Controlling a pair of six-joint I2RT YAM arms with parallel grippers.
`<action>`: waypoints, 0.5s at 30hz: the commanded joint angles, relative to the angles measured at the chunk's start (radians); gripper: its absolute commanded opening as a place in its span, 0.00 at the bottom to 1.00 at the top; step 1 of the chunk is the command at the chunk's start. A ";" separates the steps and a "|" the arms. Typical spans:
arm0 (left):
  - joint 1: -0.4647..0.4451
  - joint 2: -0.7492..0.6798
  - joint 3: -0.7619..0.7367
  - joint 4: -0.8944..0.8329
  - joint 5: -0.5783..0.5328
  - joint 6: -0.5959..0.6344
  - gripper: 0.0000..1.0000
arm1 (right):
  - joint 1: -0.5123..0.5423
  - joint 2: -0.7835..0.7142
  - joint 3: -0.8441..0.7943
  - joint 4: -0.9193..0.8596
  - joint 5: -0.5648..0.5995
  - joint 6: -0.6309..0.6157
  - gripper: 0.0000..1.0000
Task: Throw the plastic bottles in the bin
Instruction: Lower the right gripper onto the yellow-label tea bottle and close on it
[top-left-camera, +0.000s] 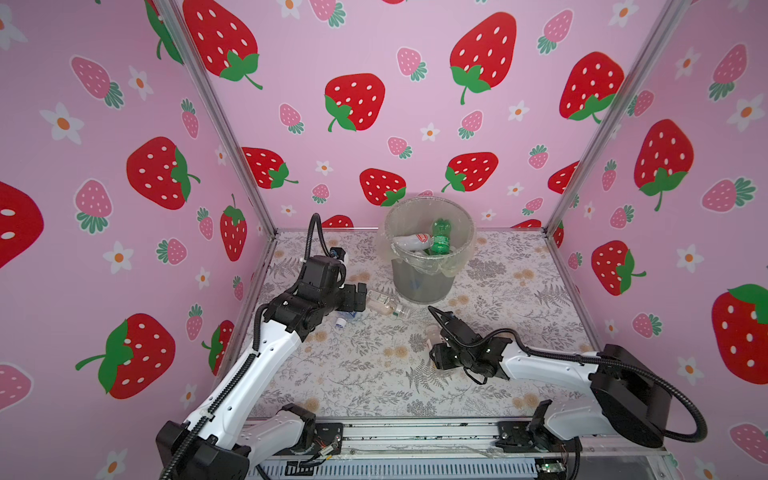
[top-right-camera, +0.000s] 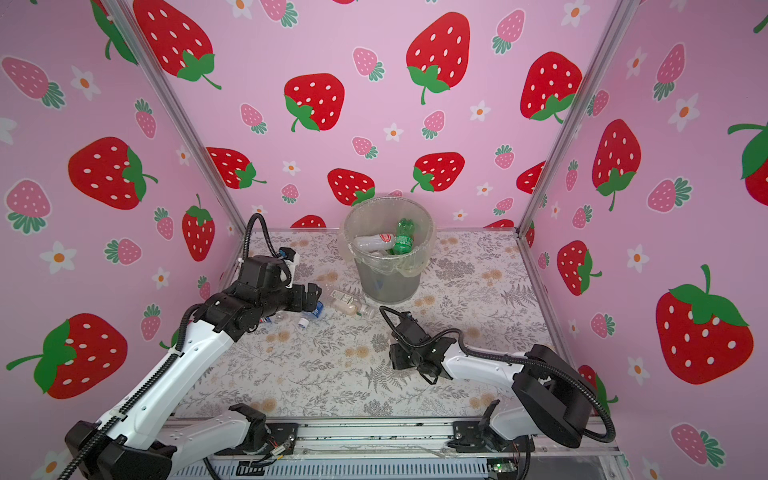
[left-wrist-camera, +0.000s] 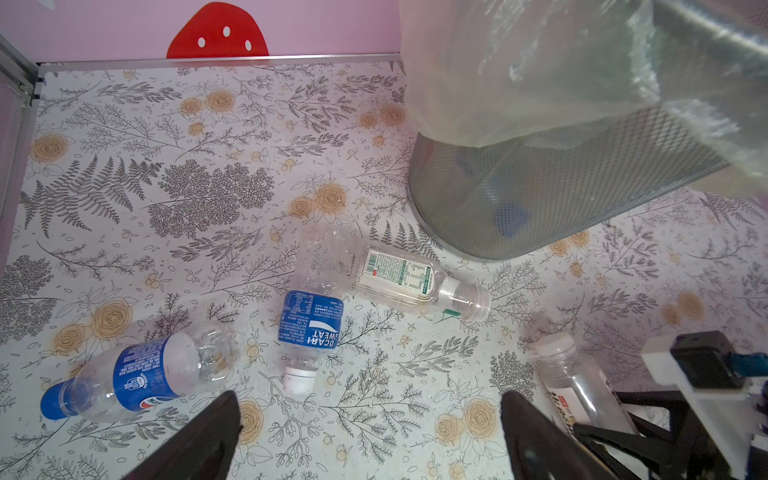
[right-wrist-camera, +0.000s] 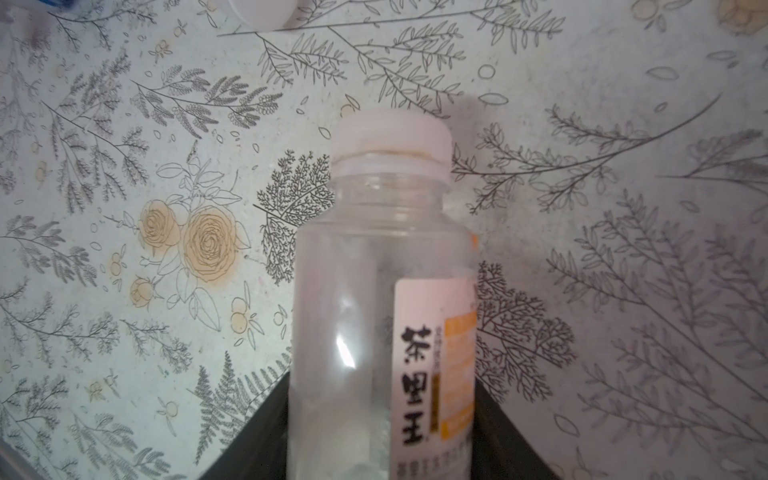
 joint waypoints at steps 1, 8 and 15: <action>0.005 0.004 0.016 -0.022 -0.021 0.002 0.99 | 0.006 -0.052 0.004 -0.018 0.033 0.023 0.56; 0.005 -0.011 0.018 -0.031 0.000 -0.002 0.99 | 0.006 -0.152 -0.009 -0.034 0.048 0.050 0.55; 0.005 0.001 0.031 -0.051 0.016 0.001 0.99 | 0.007 -0.242 -0.022 -0.089 0.101 0.064 0.55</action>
